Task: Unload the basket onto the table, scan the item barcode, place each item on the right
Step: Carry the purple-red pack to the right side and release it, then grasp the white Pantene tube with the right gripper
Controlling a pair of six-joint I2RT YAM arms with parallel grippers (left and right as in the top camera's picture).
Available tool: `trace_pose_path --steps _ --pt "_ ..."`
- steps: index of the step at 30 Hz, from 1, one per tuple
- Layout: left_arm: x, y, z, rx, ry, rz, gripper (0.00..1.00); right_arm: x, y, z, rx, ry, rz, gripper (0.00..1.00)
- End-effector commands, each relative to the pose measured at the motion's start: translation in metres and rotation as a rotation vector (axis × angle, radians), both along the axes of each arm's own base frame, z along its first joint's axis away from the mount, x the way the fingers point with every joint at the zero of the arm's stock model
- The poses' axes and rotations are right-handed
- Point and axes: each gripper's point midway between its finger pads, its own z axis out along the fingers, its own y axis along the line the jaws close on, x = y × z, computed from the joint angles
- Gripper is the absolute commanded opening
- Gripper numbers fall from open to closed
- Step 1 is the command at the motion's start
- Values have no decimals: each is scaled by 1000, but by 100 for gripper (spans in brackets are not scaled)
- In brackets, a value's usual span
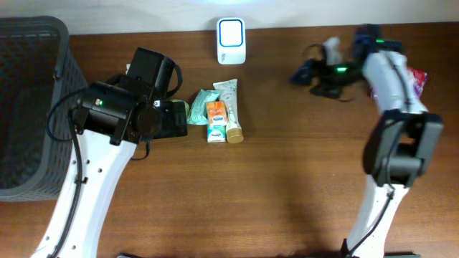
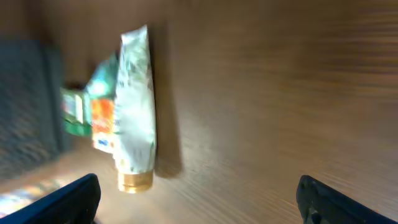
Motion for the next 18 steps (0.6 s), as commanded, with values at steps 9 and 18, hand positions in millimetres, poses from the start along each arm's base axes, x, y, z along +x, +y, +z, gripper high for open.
trace_pose_path --steps 9,18 --pt "0 3 1 10 -4 4 99 -34 151 -45 -329 -78 291 83" --pt "0 3 1 10 -4 4 99 -32 169 -61 -480 -122 265 73"
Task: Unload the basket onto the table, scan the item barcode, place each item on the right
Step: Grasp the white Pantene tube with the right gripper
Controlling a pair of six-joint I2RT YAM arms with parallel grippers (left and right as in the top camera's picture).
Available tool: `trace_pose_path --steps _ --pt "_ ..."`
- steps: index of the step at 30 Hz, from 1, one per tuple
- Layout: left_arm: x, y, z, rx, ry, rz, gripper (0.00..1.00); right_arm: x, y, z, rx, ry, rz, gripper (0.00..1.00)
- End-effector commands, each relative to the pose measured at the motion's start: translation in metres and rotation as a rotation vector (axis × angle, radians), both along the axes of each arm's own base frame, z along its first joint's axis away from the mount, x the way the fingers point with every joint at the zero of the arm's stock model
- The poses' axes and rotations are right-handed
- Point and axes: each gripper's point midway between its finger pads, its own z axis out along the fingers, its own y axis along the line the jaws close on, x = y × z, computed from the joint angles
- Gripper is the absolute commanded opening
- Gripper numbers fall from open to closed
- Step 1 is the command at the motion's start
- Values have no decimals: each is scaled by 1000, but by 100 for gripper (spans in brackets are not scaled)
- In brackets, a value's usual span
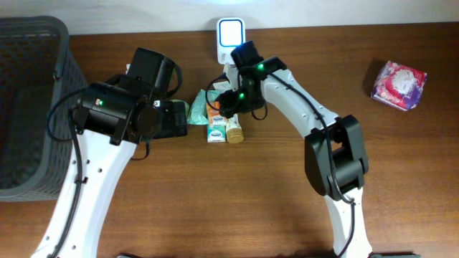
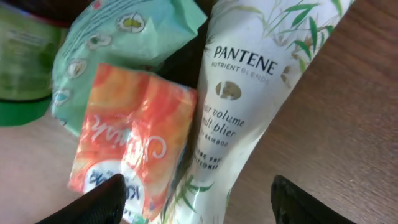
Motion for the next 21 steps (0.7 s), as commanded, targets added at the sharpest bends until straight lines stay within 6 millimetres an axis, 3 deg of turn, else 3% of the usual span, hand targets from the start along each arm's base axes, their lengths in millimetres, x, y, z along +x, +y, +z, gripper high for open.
trace_pose_path --steps 1,4,9,11,13,17,21 --pt "0 3 1 10 -4 4 99 5 -14 -23 -74 14 -53 72" --pt "0 3 1 10 -4 4 99 0 -12 -41 -77 54 -45 71" --pt "0 3 1 10 -4 4 99 -1 -12 -44 -77 65 -45 53" --pt "0 3 1 10 -4 4 99 0 -21 -44 -119 60 -57 44" --pt "0 3 1 10 -4 4 99 2 -42 -38 -216 52 -85 41" --pt "0 3 1 10 -3 4 99 3 -83 -15 -415 41 -123 41" --pt "0 3 1 10 -4 4 99 9 -80 -9 -408 10 -65 49"
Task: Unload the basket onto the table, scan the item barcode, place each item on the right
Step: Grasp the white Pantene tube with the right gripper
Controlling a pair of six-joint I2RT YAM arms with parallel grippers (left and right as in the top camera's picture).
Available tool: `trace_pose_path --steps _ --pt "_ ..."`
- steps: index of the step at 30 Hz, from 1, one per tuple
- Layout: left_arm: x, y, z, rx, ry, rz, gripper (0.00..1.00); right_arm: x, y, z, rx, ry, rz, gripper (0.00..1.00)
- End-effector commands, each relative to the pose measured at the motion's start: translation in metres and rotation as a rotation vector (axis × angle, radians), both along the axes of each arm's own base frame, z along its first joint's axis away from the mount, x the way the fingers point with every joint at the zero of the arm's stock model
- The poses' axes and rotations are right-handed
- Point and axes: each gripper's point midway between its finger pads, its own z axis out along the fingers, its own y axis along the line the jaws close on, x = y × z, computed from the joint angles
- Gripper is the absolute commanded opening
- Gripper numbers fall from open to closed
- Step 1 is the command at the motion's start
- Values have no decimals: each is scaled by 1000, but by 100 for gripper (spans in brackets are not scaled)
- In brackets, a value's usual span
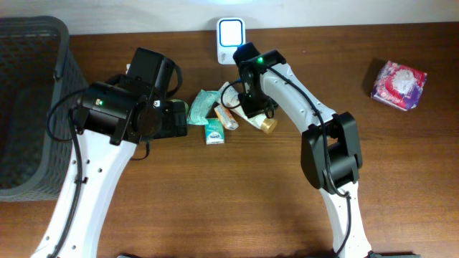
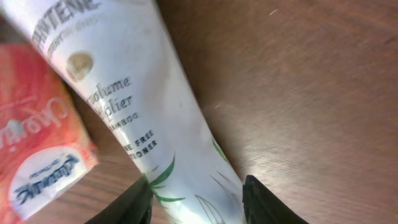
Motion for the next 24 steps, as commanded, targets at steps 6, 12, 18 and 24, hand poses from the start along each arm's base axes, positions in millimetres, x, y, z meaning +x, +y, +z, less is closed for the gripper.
trace_pose_path --steps 6,12,18,24 --pt "0 3 1 10 -4 4 99 14 28 -3 125 -42 311 57" --pt "0 2 1 10 -4 3 99 11 18 -25 66 -2 353 40" --pt "0 2 1 10 -4 3 99 21 22 8 104 -67 173 4" --pt "0 2 1 9 -4 3 99 60 39 128 198 -345 183 4"
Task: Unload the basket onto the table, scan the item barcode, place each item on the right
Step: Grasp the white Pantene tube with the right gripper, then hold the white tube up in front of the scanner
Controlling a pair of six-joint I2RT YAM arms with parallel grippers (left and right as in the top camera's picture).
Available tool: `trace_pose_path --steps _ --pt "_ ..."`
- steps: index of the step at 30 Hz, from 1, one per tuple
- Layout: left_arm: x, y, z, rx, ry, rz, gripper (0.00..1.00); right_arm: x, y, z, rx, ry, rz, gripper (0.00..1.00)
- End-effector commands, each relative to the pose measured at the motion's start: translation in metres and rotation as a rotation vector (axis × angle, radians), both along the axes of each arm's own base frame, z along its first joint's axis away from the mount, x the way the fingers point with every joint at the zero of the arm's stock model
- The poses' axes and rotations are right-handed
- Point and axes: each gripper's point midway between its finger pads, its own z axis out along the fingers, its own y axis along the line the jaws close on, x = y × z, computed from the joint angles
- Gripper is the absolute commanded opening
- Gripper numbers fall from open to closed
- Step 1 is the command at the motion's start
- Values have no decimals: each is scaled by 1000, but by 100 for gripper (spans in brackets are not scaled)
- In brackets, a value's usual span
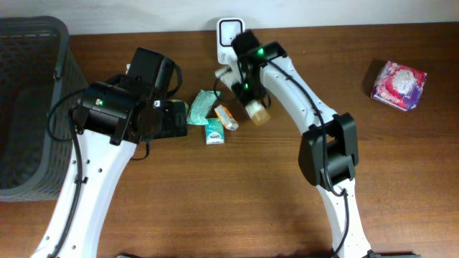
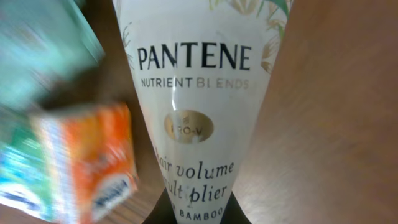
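A white Pantene tube [image 2: 196, 106] with a gold cap [image 1: 257, 113] fills the right wrist view, label toward the camera. My right gripper [image 2: 196, 214] is shut on its lower part, one dark finger showing on each side. From overhead the right gripper [image 1: 242, 87] holds the tube slanted just in front of the white scanner [image 1: 229, 32]. My left gripper [image 1: 172, 118] rests at the left of the item pile, its jaws not readable.
A green pouch [image 1: 201, 106], an orange pack [image 1: 226, 117] and a small white-green box [image 1: 214, 131] lie left of the tube. A dark basket [image 1: 29, 107] stands at far left. A pink-purple packet [image 1: 399, 84] lies at back right.
The right gripper has shut fully on the tube and stands nearer the scanner. The tube's cap end has shifted back and left. The left arm has not moved.
My right gripper was open at the back right near the pink packet. Then it was over the item pile, fingers either side of the tube. Then the tube lay turned with its cap to the right and the orange pack shifted. Now the tube is gripped by the scanner.
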Motion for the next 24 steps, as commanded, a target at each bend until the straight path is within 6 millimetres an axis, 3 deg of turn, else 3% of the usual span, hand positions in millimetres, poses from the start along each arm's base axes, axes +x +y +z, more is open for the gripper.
trace_pose_path --steps 1,6,8,12,17,21,24 --pt "0 2 1 10 -3 3 99 31 10 99 110 -253 -17 4" --pt "0 2 1 10 -4 3 99 84 32 126 209 -491 -23 4" --pt "0 2 1 10 -4 3 99 111 30 132 238 -590 -138 4" --pt "0 2 1 10 -4 4 99 144 39 125 307 -687 -213 4" --pt "0 2 1 10 -3 3 99 168 45 95 329 -732 -219 4" --pt "0 2 1 10 -4 3 99 176 17 113 275 -791 -291 4" --pt "0 2 1 10 -3 3 99 174 -32 133 220 -777 -365 4"
